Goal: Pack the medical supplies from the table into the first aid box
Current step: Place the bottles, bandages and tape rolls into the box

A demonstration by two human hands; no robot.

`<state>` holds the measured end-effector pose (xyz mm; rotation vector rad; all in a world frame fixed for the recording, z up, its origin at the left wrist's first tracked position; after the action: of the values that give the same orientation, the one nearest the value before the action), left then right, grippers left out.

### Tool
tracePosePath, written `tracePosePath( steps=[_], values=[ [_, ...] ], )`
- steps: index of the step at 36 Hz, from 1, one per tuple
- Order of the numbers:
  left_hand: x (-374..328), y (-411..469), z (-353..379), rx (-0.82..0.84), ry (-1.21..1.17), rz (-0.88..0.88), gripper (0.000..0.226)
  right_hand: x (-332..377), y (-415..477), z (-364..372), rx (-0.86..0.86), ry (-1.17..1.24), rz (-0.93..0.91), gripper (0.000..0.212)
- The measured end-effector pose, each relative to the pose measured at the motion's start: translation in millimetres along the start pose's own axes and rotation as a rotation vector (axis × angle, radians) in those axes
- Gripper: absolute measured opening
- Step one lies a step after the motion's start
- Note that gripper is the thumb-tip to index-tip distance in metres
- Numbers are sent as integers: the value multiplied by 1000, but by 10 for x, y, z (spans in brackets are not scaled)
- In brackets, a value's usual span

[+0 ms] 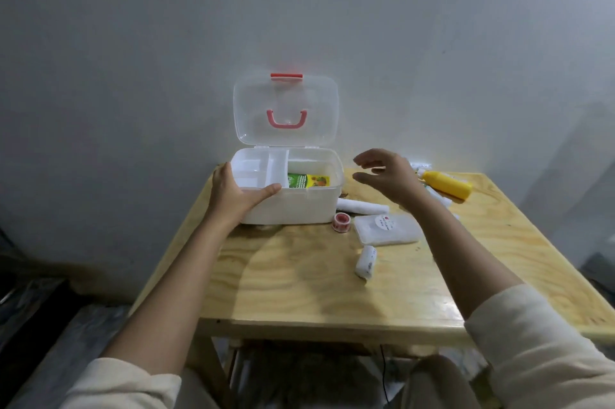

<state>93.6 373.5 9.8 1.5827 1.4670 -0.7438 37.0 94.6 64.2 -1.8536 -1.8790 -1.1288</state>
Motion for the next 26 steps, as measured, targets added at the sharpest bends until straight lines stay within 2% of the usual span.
tracePosePath(
  steps=[4,9,14,26],
  values=[
    [-3,-40,31,-37,-13,-11,100,-378,-314,-119,206,-117,144,39],
    [3,-45,81,-32,-31,-47,97,-716,-606,-115,392,-371,270,64],
    [-1,-58,90,-30,-39,-70,100,-832,-618,-51,375,-445,276,83],
    [1,-88,108,-31,-104,-99,108,-768,-646,-128,197,-258,242,63]
  ],
)
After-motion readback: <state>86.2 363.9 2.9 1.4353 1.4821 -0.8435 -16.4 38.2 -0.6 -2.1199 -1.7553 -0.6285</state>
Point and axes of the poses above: each hand's wrist, its own y-axis towards the middle knuckle, its own z-axis out of the palm, x = y × z, the point moved 6 cm from there along y, towards the middle knuckle, and after that the axes turned 1 degree about -y, right-handed, at the moved point
